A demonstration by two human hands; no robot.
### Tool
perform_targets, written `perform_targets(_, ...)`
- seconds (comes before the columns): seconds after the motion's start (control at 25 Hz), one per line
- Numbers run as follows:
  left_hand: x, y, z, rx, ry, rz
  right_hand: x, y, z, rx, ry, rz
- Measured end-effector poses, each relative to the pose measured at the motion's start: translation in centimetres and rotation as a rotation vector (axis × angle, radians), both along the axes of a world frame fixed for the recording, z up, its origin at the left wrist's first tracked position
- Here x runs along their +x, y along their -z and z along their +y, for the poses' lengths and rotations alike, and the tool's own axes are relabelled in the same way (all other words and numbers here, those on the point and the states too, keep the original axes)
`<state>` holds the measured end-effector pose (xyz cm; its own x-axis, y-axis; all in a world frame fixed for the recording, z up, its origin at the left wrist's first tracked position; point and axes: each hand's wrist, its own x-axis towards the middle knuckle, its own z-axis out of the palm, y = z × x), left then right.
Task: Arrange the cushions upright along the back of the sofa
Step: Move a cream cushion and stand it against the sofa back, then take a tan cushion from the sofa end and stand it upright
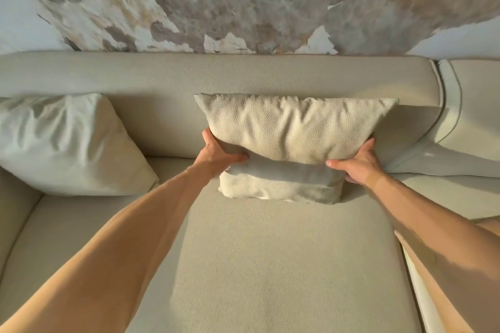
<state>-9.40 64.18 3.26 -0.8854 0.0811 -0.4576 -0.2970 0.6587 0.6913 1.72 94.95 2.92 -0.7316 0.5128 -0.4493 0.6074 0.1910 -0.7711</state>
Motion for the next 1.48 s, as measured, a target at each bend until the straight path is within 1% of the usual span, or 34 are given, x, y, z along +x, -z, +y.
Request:
perform_targets(0.12,-0.4,-0.1,0.0,-0.048,0.015,-0.015,-0.4,-0.4,-0.4,0.12,-0.006,-0.041)
perform_targets(0.24,0.5,-0.1,-0.4,-0.037,0.031,-0.011,0.7,-0.9,-1.2,0.247,-0.018,-0.048)
perform_targets(0.44,1.8,-1.3,-1.2,-0.023,0.029,0.016,2.3,-2.9,-1.9,0.234,-0.014,-0.01)
perform_targets(0.52,2.6,-2.3,-1.5,-0.031,0.023,0.024,3.5,-4.1,-2.6,0.264,-0.044,-0.002)
perform_targets(0.6,4.0,-4.0,-2.2,-0.049,0.033,0.042,5.2,-6.1,-3.4,0.325,-0.131,-0.019)
perform_targets(0.72,6.0,-7.5,-3.3,-0.096,0.108,0.088,8.4,-10.4,-3.7,0.473,-0.28,-0.087)
perform_targets(0.8,7.3,-10.8,-3.9,-0.136,0.165,0.148,11.2,-13.6,-3.8,0.567,-0.307,-0.134)
perform_targets(0.96,10.5,-17.1,-4.3,-0.199,0.27,0.274,17.2,-18.8,-4.2,0.709,-0.282,-0.178)
perform_targets(1.16,15.4,-23.0,-2.6,-0.206,0.347,0.353,23.5,-24.7,-2.1,0.791,-0.246,-0.172)
perform_targets(1.32,19.3,-25.9,0.7,-0.2,0.4,0.405,28.9,-27.3,1.0,0.822,-0.175,-0.179)
perform_targets(1.48,24.4,-27.8,6.2,-0.159,0.436,0.441,36.1,-29.1,6.2,0.802,-0.089,-0.175)
